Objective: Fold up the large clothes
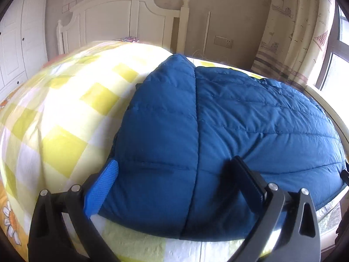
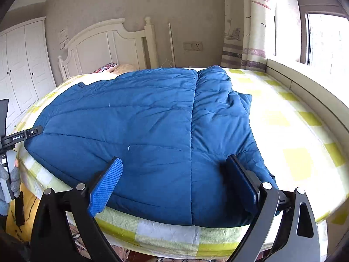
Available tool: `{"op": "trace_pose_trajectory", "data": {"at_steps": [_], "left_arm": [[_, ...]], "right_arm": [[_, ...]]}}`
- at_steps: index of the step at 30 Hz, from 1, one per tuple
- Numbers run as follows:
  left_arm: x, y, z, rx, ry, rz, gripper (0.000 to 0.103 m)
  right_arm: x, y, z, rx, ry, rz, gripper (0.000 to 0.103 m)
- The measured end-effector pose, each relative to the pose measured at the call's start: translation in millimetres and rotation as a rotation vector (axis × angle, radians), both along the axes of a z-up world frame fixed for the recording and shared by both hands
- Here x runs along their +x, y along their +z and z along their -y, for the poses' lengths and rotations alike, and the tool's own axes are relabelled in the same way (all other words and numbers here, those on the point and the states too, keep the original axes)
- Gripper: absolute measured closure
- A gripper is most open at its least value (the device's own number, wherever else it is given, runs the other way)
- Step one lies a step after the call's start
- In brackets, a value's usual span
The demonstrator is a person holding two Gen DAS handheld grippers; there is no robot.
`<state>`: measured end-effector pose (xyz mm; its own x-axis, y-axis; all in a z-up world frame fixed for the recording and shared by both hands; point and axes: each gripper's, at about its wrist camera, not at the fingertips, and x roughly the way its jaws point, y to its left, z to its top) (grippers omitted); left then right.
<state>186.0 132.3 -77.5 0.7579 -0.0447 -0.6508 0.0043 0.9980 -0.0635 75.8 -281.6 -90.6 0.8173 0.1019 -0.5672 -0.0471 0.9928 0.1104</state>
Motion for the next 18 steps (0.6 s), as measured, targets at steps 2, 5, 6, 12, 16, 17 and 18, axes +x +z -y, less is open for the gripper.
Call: {"op": "trace_pose_trajectory", "data": {"at_steps": [2,5,6,12,16,17,18], "left_arm": [[1.9,0.8,6.2,0.026,0.023,0.0,0.002],[1.8,14.0,5.4,0.025,0.048,-0.034,0.004],[0.4,25.1,7.8,0.025,0.051,-0.014,0.005],[30.1,84.1,59.8,0.064,-0.073,0.108,0.002],[95.3,63.9,81.6,0.198,-0.048,0.028,0.002],[109.7,52.5,78.5,0.204,-0.037,-0.018,0.002],[122.5,38.1,70.8,0.172,-0.038,-0.084,0.002]], "right_arm": [[2.1,-0.4,-4.1,-0.021,-0.014,-0.006,0.012],[7.5,10.0,-8.8,-0.044,-0.034,-0.043,0.012],[7.9,16.4,-11.7,-0.059,-0.048,-0.038,0.012],[42.6,50.6,-55.6,-0.091,0.022,0.038,0.013],[84.5,38.8,-78.0,-0.173,0.018,-0.046,0.015],[85.7,36.5,-74.1,-0.171,0.0,-0.046,0.015],[84.1,33.9,-64.6,-0.157,-0.032,-0.045,0.014]]}}
